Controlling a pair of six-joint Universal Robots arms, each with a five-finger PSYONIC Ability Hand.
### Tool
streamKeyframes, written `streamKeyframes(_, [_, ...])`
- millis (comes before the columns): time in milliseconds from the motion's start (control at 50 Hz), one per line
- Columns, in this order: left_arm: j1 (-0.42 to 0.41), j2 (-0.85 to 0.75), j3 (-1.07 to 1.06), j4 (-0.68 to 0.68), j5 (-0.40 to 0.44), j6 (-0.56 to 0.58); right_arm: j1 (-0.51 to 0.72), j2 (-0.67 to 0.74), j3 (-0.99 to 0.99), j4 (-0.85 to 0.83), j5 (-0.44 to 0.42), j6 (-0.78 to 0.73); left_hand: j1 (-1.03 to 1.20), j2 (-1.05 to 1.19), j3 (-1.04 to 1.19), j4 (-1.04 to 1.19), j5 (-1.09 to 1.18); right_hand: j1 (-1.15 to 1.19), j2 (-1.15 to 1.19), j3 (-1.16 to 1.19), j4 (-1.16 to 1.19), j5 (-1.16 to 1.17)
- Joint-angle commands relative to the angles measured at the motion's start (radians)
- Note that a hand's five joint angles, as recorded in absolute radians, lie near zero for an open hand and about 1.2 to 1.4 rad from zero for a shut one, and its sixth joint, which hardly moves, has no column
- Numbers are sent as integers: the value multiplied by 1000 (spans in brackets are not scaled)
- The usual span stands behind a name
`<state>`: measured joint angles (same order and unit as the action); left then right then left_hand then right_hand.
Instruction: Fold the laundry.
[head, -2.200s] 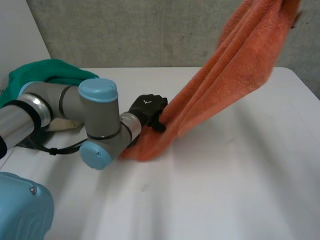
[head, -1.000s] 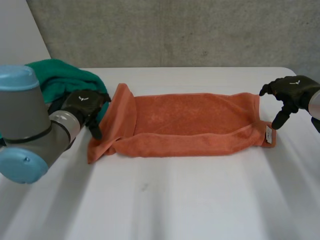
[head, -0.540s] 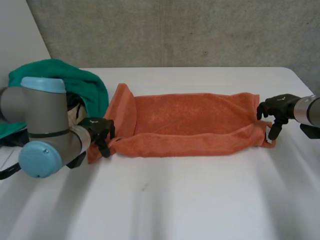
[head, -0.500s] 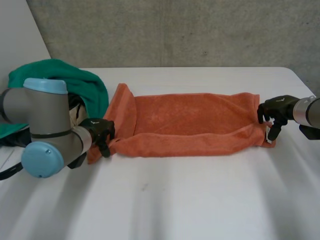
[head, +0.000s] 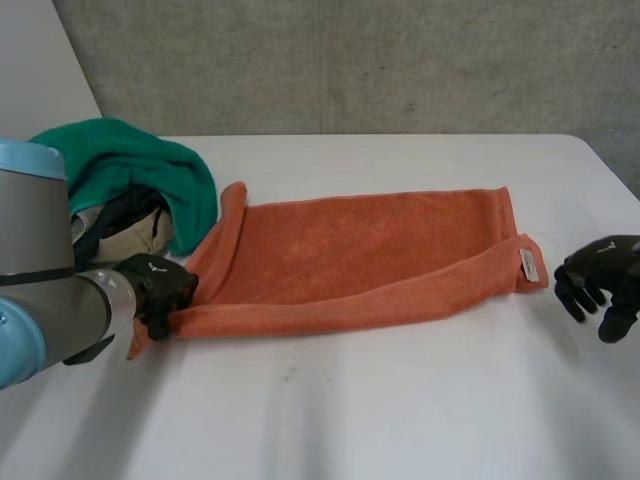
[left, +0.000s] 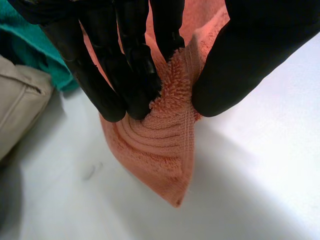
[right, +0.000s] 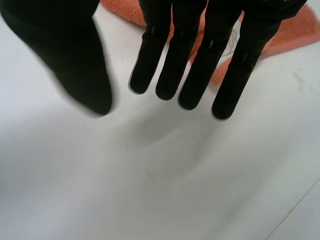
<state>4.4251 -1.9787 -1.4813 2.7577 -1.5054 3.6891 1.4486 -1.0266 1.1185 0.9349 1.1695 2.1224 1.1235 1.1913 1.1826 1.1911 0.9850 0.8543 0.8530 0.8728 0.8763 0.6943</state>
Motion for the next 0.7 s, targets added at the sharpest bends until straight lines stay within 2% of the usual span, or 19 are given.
streamKeyframes(20, [-19,-43,36,135,-13,-20,41,-12,-8,-260,-10,348,273,205,214,205,237,-271,-269,-289,-293,-285])
streamKeyframes(100, [-47,-57,64,120,-61,-43,88,-23,-32,-342,-5,453,273,205,214,205,237,-356,-355,-375,-378,-371])
streamKeyframes(160, [-61,-54,65,120,-72,-44,119,5,-66,-392,4,447,273,205,214,205,237,-430,-429,-449,-452,-445])
streamKeyframes(240, [-69,-40,65,123,-70,-49,170,124,-198,-430,68,415,273,205,214,205,237,-442,-441,-460,-464,-456])
streamKeyframes(380, [-69,-2,72,132,-67,-54,203,324,-414,-322,134,300,273,205,214,205,237,-462,-461,-481,-484,-477])
streamKeyframes(520, [-72,11,85,154,-62,-66,207,407,-480,-292,133,229,273,205,214,205,237,-454,-452,-472,-476,-468])
streamKeyframes(580, [-75,12,90,155,-56,-67,210,415,-482,-315,136,251,273,205,214,205,237,-243,-242,-262,-265,-258])
streamKeyframes(640, [-75,18,87,155,-53,-75,207,407,-480,-338,145,284,273,205,214,205,237,437,438,418,415,422])
streamKeyframes(660, [-75,23,84,155,-53,-80,205,399,-480,-340,147,294,273,205,214,205,237,541,542,522,519,526])
streamKeyframes(700, [-73,29,78,152,-52,-84,194,367,-468,-326,144,329,273,205,214,205,237,542,543,523,520,527])
